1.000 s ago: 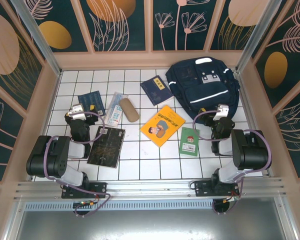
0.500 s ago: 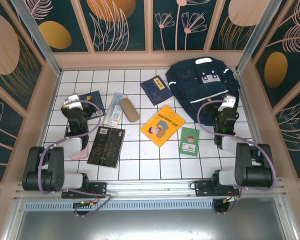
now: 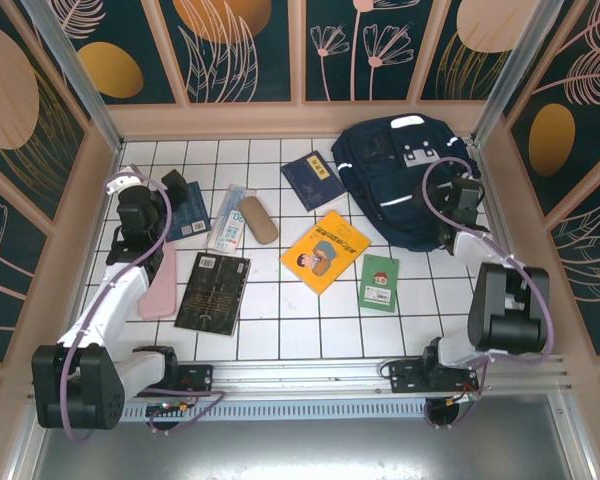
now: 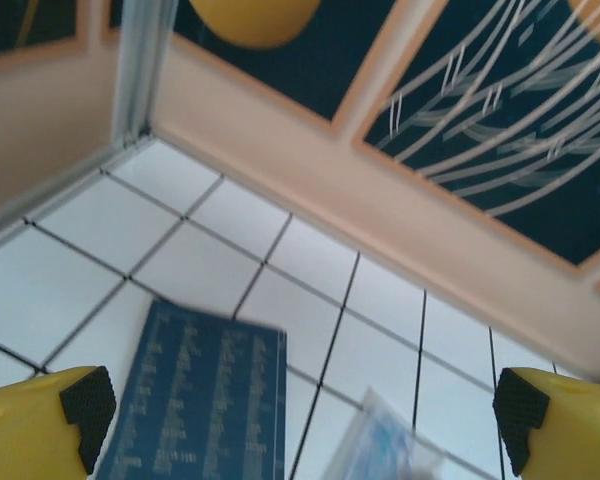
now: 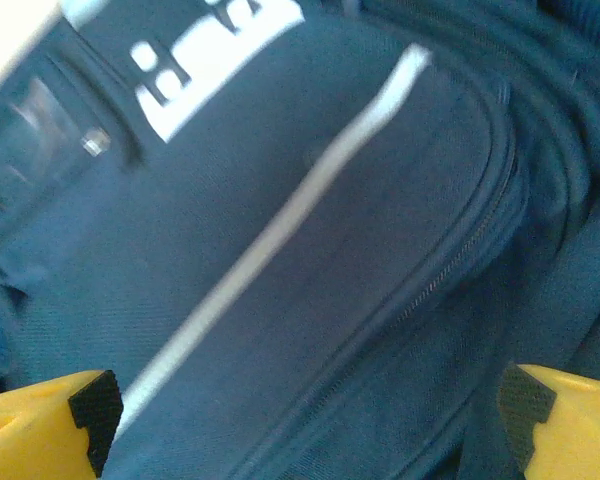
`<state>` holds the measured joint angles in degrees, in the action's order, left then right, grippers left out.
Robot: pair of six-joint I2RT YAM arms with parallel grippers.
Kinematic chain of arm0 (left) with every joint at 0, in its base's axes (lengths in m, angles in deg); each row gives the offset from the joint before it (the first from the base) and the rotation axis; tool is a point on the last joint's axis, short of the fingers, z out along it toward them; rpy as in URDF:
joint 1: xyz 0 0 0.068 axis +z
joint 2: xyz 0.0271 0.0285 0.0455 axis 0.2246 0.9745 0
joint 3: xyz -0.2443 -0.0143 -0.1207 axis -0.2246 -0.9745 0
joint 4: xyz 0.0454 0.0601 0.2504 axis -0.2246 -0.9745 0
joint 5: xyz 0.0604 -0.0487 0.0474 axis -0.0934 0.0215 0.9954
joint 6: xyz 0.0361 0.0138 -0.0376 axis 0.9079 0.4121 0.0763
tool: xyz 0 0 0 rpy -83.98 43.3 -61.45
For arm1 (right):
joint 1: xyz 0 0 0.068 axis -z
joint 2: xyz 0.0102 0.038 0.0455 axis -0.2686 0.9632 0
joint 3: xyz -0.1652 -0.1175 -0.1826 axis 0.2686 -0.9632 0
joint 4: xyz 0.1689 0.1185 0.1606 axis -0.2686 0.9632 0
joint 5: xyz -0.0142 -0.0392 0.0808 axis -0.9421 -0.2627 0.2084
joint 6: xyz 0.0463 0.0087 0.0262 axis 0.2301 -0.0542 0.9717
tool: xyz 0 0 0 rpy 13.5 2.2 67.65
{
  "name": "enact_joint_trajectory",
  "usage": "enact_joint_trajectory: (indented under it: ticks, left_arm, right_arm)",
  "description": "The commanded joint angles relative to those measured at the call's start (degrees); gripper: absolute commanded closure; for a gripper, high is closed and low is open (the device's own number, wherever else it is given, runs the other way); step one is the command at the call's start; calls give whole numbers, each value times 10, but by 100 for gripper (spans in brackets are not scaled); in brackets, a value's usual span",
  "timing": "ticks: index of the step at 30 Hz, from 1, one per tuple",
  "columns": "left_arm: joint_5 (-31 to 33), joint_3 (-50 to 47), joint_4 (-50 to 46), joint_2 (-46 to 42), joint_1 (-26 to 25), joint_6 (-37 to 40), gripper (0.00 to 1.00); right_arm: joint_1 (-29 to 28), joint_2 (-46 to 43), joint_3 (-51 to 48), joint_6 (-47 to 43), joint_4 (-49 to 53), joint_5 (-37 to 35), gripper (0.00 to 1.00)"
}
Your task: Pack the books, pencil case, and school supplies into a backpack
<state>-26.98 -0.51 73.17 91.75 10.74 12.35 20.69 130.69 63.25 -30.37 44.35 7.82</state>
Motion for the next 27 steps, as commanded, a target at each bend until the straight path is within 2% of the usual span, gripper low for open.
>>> enact_joint_trajectory:
  ticks: [1, 5, 11, 19, 23, 27]
  left_arm:
    - [-50, 34, -72, 2, 3, -15, 1]
    - [-68, 42, -92, -1, 3, -8, 1]
    - [-103, 36, -92, -6, 3, -18, 1]
    - [-137, 35, -94, 5, -1, -34, 6]
    - [-143, 33, -96, 10, -15, -40, 7]
    - [-143, 37, -102, 15, -39, -40, 7]
  right_arm:
    - [-27, 29, 8, 26, 98, 25, 1]
    - [-79, 47, -7, 51, 111, 43, 1]
    - [-202, 82, 12, 117, 103, 49, 1]
    - [-344, 168, 148, 162, 125, 67, 1]
    - [-377, 185, 207, 150, 152, 57, 1]
    - [-374, 156, 238, 106, 201, 12, 1]
